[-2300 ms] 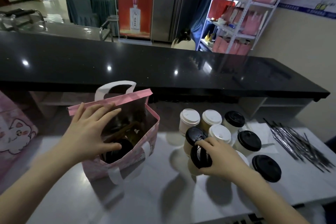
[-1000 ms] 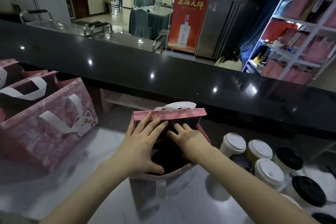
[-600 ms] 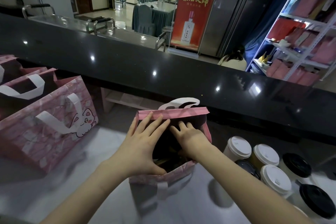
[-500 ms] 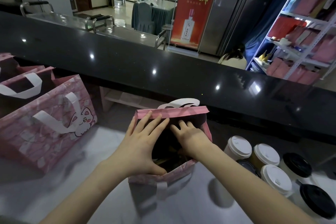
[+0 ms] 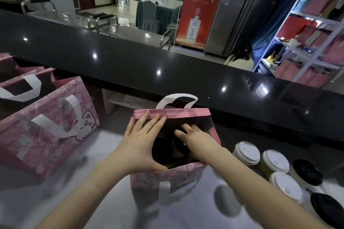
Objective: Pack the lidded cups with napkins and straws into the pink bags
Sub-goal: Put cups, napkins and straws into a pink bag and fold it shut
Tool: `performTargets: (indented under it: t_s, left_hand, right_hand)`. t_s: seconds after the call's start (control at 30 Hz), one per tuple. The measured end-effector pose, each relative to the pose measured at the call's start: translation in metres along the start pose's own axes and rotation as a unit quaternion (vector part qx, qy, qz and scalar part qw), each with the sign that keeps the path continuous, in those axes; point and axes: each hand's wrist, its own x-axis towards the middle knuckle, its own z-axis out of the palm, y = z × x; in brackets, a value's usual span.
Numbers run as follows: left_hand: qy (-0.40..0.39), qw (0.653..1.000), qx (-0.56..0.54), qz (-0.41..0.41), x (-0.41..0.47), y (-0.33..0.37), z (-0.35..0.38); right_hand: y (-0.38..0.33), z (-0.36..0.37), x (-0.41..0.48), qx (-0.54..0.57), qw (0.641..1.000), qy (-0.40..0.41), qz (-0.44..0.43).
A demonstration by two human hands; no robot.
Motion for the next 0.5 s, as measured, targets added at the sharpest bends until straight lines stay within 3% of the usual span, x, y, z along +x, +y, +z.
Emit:
performTargets:
  t_s: [0.5]
  left_hand:
    - [-0.042, 0.997, 0.055, -0.022, 0.015, 0.000, 0.008]
  right_hand:
    - [-0.003, 0.009, 0.004, -0.009, 1.000, -0.022, -0.008]
